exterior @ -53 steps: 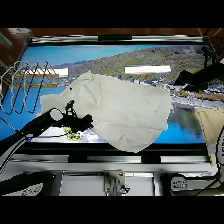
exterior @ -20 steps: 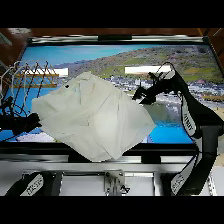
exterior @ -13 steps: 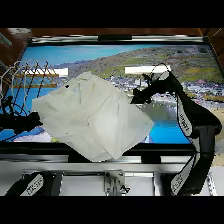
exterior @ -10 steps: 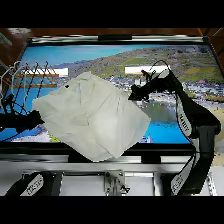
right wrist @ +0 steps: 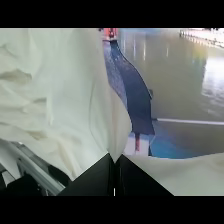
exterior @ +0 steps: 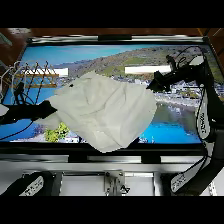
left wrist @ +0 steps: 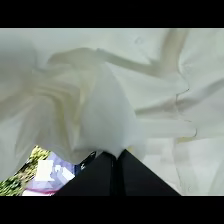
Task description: Fold the shirts.
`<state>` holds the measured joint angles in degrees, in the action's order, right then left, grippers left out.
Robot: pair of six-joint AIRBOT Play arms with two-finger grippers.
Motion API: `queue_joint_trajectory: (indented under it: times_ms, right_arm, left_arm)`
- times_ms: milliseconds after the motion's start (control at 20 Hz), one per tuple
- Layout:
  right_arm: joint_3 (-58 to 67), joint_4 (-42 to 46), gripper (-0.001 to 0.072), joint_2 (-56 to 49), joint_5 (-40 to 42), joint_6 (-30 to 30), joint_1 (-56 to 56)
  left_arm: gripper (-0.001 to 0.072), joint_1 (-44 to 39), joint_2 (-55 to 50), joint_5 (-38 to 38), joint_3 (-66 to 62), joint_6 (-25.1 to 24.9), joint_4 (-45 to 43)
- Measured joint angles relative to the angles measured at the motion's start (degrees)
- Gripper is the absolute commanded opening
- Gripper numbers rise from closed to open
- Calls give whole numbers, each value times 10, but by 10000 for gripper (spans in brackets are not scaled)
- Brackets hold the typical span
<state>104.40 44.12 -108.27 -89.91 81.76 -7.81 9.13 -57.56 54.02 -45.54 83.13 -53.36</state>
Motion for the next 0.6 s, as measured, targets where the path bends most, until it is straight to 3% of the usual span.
queue_joint_trajectory:
  times_ms: [300, 600]
  right_arm:
    - [-91, 26, 75, 39, -41, 7, -30]
    - [-329, 9, 75, 166, 15, -20, -80]
  left_arm:
    - [48, -50, -116, -28, -118, 7, 13]
    - [48, -65, -247, 20, -287, -1, 15]
